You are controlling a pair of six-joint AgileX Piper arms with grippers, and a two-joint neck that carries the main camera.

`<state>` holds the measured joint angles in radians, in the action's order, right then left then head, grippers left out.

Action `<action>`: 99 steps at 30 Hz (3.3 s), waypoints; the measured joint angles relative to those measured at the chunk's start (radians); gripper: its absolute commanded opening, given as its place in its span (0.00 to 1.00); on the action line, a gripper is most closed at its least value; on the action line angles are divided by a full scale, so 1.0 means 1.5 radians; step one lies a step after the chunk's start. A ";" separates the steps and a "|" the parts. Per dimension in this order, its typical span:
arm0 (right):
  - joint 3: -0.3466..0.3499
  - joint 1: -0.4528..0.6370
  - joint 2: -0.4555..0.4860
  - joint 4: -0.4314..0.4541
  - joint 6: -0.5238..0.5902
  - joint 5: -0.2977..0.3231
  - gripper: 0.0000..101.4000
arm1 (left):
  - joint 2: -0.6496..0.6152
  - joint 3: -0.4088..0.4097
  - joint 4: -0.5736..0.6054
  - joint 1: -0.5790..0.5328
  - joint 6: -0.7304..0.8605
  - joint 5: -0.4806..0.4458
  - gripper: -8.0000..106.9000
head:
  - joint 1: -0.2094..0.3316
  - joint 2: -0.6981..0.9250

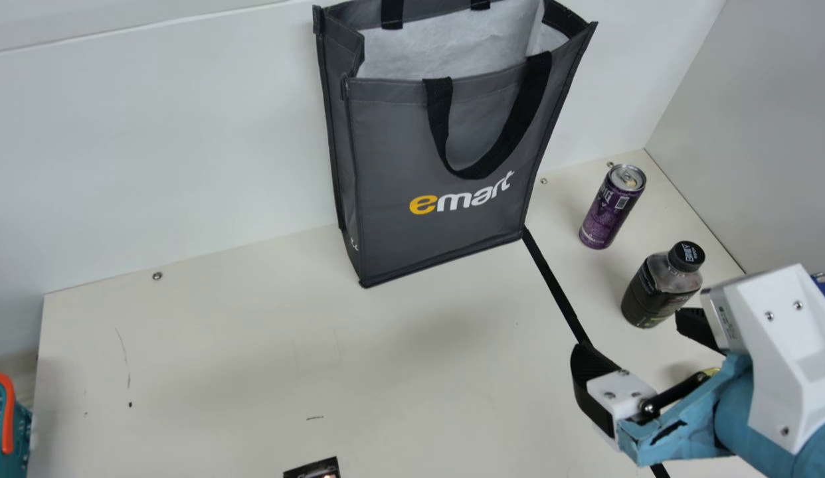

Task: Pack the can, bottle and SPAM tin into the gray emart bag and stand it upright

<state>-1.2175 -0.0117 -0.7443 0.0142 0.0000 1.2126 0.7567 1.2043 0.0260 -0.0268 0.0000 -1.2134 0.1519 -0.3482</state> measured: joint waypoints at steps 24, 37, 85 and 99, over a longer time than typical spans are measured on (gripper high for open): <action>-0.007 -0.004 -0.009 0.001 0.005 -0.002 0.94 | 0.000 0.000 0.000 0.000 0.000 0.000 0.85 | 0.000 0.000; -0.038 0.002 -0.029 0.005 0.022 0.005 0.94 | 0.000 0.000 0.000 0.000 0.000 0.000 0.85 | 0.000 0.000; -0.307 0.149 -0.238 -0.118 0.307 0.003 0.94 | 0.000 0.000 0.000 0.000 0.000 0.000 0.85 | 0.000 0.000; -0.435 0.140 -0.336 -0.120 0.378 0.005 0.94 | 0.000 0.000 0.000 0.000 0.000 0.000 0.85 | 0.000 0.000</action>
<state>-1.8694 0.1977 -1.2483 -0.1661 0.5669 1.2194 0.7567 1.2043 0.0260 -0.0268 0.0000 -1.2134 0.1519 -0.3482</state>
